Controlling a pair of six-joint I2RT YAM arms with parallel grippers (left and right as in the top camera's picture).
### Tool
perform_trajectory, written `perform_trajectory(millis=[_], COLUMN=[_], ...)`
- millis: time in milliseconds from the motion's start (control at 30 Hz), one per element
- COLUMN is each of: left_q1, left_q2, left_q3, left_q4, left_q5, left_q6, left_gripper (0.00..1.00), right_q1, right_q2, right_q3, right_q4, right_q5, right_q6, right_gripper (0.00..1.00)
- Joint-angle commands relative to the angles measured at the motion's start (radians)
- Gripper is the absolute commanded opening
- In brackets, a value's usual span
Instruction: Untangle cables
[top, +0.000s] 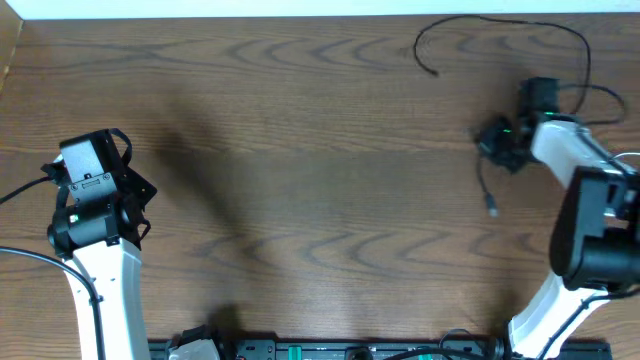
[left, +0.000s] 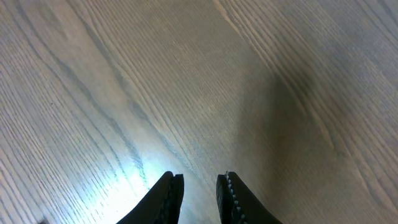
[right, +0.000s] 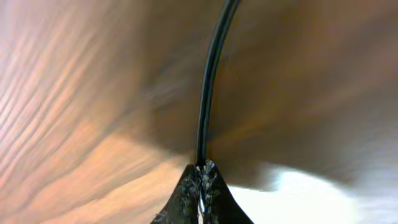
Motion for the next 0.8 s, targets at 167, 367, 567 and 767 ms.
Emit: perform_trajectory(millis=[167,367,567,767], left_q1=[0.004,0.004,0.004,0.004], left_q2=[-0.003,-0.003,-0.003,-0.003], left_q3=[0.021,0.021,0.021,0.021], left_q4=[-0.003,-0.003,-0.003,-0.003], left_q5=[-0.002,-0.002,-0.002,-0.002], left_q6=[-0.005,-0.005,-0.005,-0.005], left_gripper=[0.25,0.25,0.25,0.25], right_q1=[0.294,0.449,0.601,0.753], right_q2=[0.068,0.068,0.045,0.023], right_q3=[-0.048,-0.048,-0.047,-0.047], right_q4=[0.091,0.145,0.192,0.175], right_q5=[0.207,0.181,-0.19,0.008], right_q6=[-0.15,-0.478,-0.791,-0.872], right_gripper=[0.01,0.01,0.01,0.01])
